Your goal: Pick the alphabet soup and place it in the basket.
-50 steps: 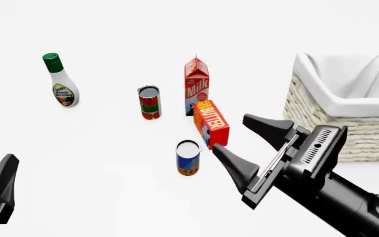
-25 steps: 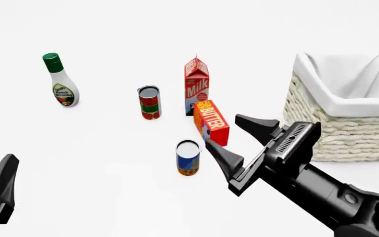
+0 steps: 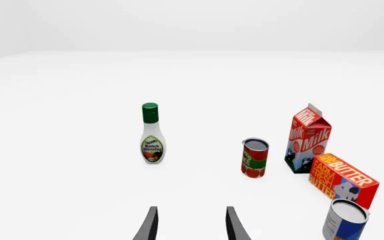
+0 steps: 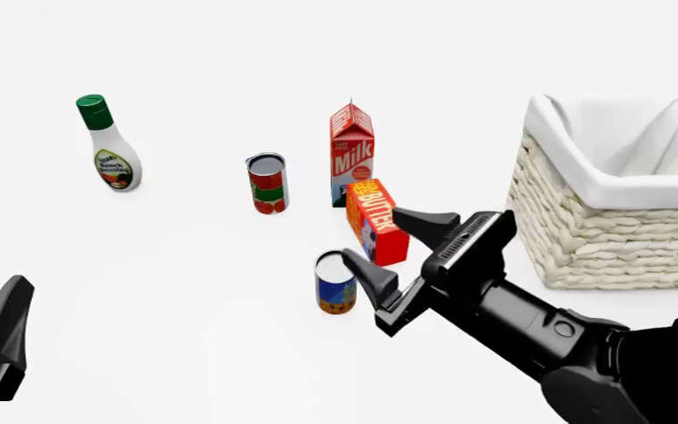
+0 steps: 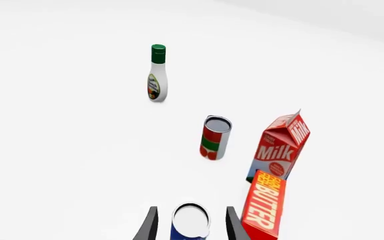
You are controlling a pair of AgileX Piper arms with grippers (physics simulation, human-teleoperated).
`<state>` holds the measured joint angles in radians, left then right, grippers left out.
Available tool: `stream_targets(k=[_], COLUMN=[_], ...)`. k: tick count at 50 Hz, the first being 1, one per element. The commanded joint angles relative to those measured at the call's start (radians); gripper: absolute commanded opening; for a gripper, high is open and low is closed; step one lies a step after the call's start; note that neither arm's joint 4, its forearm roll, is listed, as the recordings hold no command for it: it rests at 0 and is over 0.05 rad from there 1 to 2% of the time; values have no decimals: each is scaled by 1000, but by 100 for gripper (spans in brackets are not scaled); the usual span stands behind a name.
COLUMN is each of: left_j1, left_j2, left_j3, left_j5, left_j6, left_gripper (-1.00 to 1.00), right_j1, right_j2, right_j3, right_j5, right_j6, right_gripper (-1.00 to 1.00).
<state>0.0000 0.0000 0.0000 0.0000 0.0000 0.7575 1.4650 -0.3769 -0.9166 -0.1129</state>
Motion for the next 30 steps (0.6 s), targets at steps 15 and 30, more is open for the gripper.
stream_targets(k=[15, 30], left_j1=[0, 0], left_j2=[0, 0], left_j3=[0, 0], left_j5=[0, 0], left_j6=[0, 0], left_gripper=[100, 100], right_j1=[0, -7], right_j2=[157, 228], right_j3=[-97, -141], right_j5=[13, 20], right_j6=[-9, -8], right_gripper=[100, 100])
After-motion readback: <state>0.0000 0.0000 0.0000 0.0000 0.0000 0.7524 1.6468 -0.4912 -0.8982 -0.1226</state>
